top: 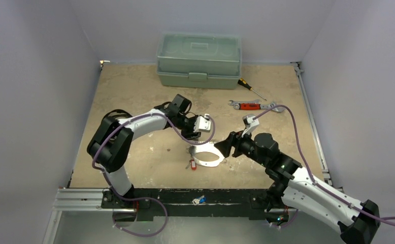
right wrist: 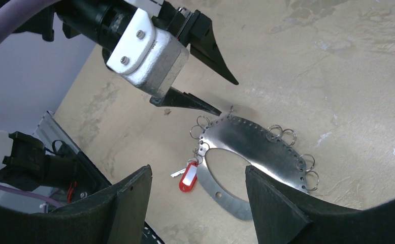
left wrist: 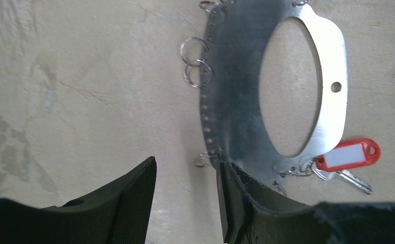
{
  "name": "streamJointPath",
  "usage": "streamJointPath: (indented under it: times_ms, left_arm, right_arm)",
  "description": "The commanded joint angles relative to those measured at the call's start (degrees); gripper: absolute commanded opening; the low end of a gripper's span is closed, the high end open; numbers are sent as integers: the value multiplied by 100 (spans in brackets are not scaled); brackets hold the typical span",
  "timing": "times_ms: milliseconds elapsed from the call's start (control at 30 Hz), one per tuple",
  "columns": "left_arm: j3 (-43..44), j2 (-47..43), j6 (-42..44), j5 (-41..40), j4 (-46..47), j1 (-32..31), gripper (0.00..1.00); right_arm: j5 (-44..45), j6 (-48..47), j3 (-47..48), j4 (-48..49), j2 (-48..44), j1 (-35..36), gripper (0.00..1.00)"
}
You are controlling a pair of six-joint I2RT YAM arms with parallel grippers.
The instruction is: Put the keys on the keyring
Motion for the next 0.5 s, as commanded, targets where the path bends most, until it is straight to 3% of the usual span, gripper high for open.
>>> streamJointPath:
  times_ms: [0, 233, 467]
  left_arm:
    - [933, 401, 1182, -48, -1259, -96, 46]
    - [2234, 1411, 1800, -385, -2768, -282, 45]
    - [2436, 1477, 1840, -649, -3289, -367, 45]
  right_arm:
    - [98, 8, 76, -125, -163, -18, 71]
    - [5, -1, 204, -444, -411, -21, 71]
    - [293, 95, 306, -772, -883, -24, 72]
